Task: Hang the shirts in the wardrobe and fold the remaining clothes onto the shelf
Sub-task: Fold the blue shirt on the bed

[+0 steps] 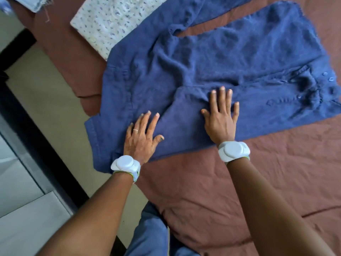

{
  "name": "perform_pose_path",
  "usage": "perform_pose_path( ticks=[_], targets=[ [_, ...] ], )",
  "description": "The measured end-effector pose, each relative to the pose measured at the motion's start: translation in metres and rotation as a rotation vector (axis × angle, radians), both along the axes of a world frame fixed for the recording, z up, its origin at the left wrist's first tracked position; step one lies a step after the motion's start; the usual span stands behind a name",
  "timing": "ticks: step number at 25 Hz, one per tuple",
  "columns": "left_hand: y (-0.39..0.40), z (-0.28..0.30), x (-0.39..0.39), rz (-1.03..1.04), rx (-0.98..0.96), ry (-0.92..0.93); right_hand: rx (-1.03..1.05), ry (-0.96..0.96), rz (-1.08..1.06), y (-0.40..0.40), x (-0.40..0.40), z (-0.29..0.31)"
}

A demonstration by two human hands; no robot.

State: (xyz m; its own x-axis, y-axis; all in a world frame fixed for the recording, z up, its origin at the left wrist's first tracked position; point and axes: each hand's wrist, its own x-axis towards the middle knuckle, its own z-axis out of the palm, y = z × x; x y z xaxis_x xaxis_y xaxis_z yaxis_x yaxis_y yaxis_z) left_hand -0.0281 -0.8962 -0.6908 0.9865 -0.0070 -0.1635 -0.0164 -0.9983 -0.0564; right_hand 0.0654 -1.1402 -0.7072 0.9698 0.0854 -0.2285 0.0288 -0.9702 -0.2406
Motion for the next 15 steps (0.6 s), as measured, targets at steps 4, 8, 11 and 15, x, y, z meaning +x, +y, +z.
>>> perform_pose_path(
  ticks=[4, 8, 11, 15],
  targets=[
    [0.065, 0.005, -0.014, 0.092, 0.153, -0.074, 0.058, -0.063, 0.098, 0.039, -0.019, 0.017],
    [0.108, 0.013, -0.038, 0.178, 0.238, -0.095, 0.04, 0.033, 0.37, 0.051, -0.039, 0.007],
    [0.084, 0.029, -0.004, 0.278, 0.182, -0.211, 0.108, 0.025, 0.086, 0.059, -0.02, 0.014],
    [0.034, 0.044, 0.096, 0.032, -0.191, -0.182, 0.246, -0.104, -0.049, 0.052, 0.049, 0.04]
  ],
)
